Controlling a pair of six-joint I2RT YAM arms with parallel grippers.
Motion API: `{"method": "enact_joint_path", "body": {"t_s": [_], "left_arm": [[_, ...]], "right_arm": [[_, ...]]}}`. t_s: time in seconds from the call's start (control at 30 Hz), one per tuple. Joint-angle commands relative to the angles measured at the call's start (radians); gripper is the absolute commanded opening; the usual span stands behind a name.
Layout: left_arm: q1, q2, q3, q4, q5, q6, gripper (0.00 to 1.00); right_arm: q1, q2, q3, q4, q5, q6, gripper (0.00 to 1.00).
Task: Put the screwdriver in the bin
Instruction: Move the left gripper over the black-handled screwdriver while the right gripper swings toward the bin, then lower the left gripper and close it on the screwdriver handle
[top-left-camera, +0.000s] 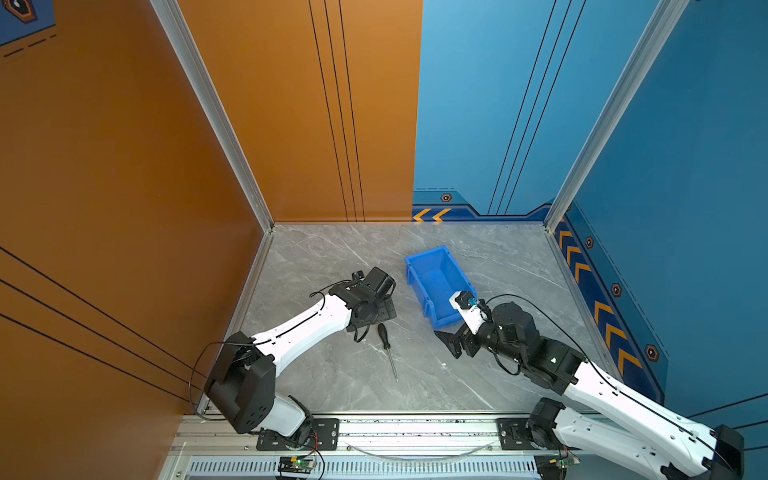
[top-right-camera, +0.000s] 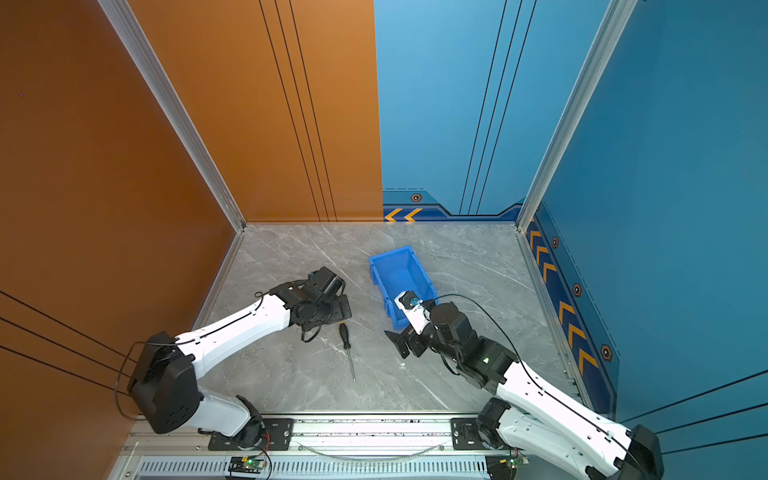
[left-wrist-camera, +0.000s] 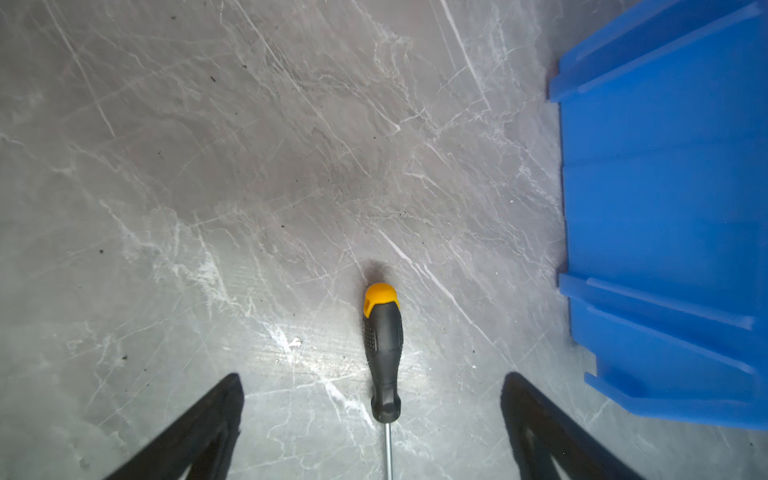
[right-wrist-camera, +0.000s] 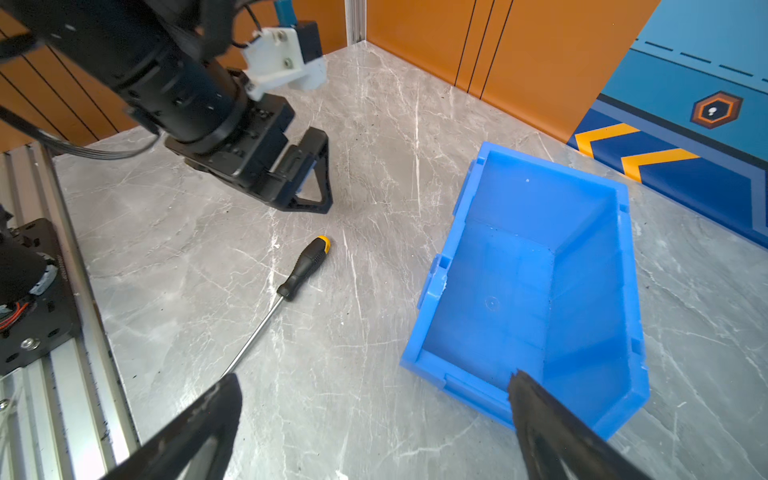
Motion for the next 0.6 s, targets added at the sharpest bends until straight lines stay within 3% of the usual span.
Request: {"method": "enact_joint_path", "body": {"t_s": [0.0, 0.3, 0.57], "left_arm": [[-0.029, 0.079, 0.048, -0.036, 0.012, -0.03, 0.96], [-0.089, 0.208, 0.073, -0.034, -0.031, -0.09, 0.92], [-0.105, 0.257, 0.023, 0.026, -0.015, -0.135, 0.72]], "right_arm": [[0.004, -0.04, -0.015, -0.057, -0.046, 0.004, 1.0], [-0.008, -0.067, -0.019, -0.067, -0.011, -0.013, 1.0], [-0.068, -0.073, 0.011, -0.107, -0.077, -0.023, 1.0]]}}
